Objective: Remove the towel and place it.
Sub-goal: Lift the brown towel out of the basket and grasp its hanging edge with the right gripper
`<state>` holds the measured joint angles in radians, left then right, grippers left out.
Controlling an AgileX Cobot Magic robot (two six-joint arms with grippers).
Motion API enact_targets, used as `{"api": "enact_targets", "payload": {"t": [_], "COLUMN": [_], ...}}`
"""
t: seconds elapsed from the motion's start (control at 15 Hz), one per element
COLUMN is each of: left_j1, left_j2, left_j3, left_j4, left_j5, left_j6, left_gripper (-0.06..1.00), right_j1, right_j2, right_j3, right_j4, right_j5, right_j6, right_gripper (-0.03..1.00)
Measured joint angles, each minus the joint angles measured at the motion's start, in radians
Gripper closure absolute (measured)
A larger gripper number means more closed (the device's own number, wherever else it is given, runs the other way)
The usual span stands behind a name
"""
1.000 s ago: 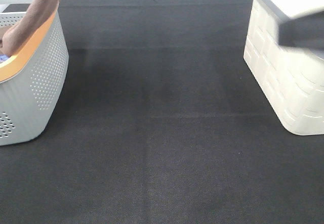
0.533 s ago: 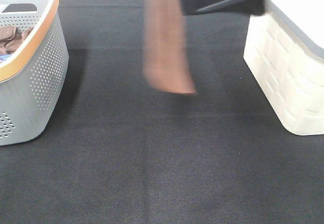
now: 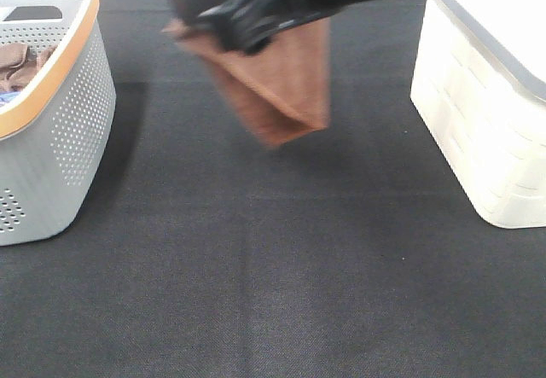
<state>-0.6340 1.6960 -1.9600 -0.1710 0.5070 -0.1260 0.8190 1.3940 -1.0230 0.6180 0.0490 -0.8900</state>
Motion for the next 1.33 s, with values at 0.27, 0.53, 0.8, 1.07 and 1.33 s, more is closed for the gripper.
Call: {"api": "enact_targets", "payload": {"t": [0.27, 0.53, 0.8, 1.07, 1.33], "left_j1": [0.000, 0.000, 0.000, 0.000, 0.000], "left_j2": [0.000, 0.000, -0.022, -0.047, -0.073], "left_j3": [0.000, 0.000, 0.000, 0.000, 0.000], "left_j4": [-0.003, -0.003, -0.003, -0.006, -0.055], "left_j5": [0.065, 0.121, 0.138, 0.157, 0.157], "left_j6": [0.000, 0.000, 0.028, 0.037, 0.041], "left_gripper": [0.94, 0.94, 0.94, 0.94, 0.94], "right_j1": [0.026, 0.026, 0.026, 0.026, 0.026], "right_j2": [0.143, 0.201, 0.210, 0.210, 0.210], "right_j3": [-0.001, -0.001, 0.018, 0.020, 0.020], "right_j4": [0.003, 0.018, 0.178, 0.268, 0.282], "right_j5": [-0.213, -0.309, -0.425, -0.463, -0.467], "right_j6": [0.012, 0.076, 0.093, 0.079, 0.074], "right_gripper": [0.21, 0.21, 0.21, 0.19, 0.14]}}
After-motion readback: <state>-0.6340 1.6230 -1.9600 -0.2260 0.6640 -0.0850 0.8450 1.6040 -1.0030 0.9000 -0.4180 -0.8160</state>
